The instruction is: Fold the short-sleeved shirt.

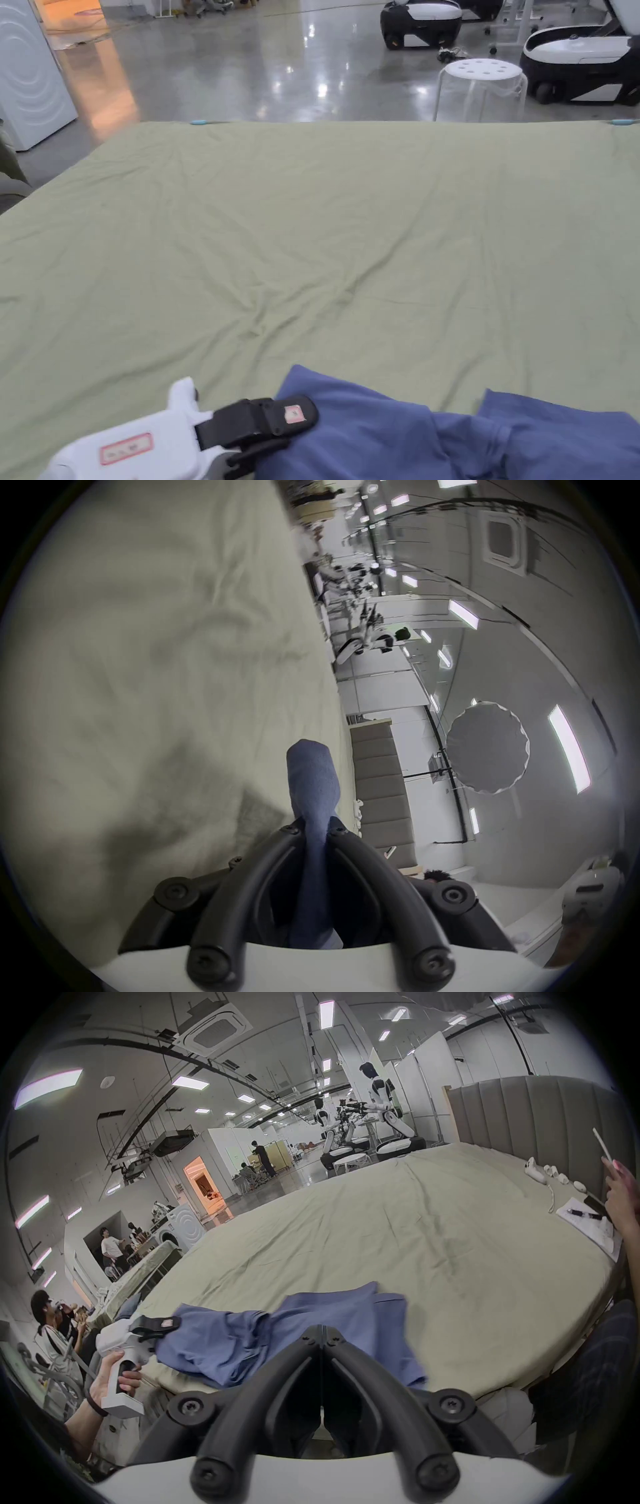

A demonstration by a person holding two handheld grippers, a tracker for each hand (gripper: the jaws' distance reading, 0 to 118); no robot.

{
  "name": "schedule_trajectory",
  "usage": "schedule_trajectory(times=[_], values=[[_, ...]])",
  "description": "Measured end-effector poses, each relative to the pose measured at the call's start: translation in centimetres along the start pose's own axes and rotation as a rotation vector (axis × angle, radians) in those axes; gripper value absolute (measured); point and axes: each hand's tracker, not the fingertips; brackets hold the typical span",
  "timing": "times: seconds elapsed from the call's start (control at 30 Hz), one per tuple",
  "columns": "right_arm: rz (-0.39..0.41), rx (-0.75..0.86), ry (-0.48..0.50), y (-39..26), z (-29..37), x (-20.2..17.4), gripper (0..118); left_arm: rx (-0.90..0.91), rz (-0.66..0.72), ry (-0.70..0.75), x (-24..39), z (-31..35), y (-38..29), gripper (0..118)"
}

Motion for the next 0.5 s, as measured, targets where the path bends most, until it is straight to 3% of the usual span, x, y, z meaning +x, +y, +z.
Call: schedule_trajectory(times=[0.1,0.2,0.43,0.5], values=[[-0.014,-0.001,0.021,0.0,-0.6,0.2,0,0.059,-0.115,0.063,4.4,4.5,2.0,7],[-0.008,0.0,0.021,0.0,-0.9,0.1,0,0.056,-0.202,0.131,9.0,5.1,2.2,7],[-0.031,0.008,0.019,-0.4,-0.2,-0.1,0,-0.165,-0.309,-0.038,12.0,-9.6,-5.9,8],[-0.022,0.015,0.007,-0.5,0.5,-0.1,0,-0.235,-0.307,0.021,10.3,-14.2,-7.5,7]])
